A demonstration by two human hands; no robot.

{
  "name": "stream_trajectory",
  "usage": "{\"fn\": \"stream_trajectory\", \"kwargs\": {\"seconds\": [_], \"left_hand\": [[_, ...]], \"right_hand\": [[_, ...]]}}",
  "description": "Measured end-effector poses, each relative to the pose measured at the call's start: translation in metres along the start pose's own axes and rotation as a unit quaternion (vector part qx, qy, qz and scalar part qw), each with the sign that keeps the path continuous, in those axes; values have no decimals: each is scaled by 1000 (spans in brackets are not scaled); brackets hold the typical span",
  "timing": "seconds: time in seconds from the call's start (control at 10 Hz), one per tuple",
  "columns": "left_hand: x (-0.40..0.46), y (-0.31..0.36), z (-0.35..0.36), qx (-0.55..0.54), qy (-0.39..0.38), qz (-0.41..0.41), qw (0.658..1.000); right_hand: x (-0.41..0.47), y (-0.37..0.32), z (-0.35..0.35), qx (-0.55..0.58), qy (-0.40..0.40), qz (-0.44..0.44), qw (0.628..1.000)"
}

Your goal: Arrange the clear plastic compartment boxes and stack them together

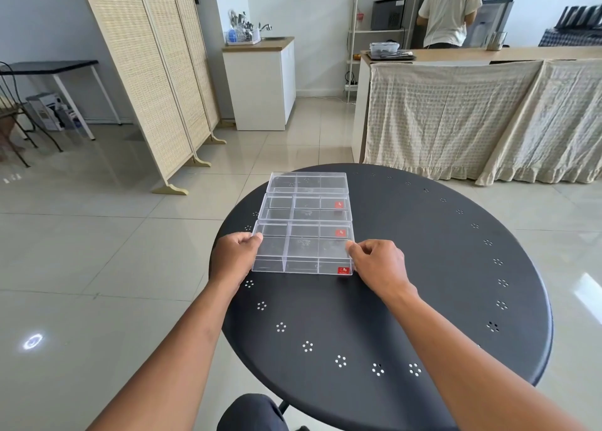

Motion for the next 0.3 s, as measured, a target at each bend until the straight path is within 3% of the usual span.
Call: {"fn": "stream_trajectory", "kwargs": {"seconds": [0.2, 0.3], "left_hand": [[-32, 7, -2, 91, 132, 168, 973], [-49, 19, 7, 93, 125, 244, 957]], "right_hand": [[-6, 6, -26, 26, 9, -9, 1000], [-10, 4, -45, 17, 35, 3, 999]]}}
Point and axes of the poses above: each hand's wrist, its own x-axis towards the middle knuckle, its own z-axis out of the palm, y = z × x, the point moved 1 cm from there along x, towards the middle knuckle, and after that the axes turned 11 degrees about -z, right-handed, at the moved point
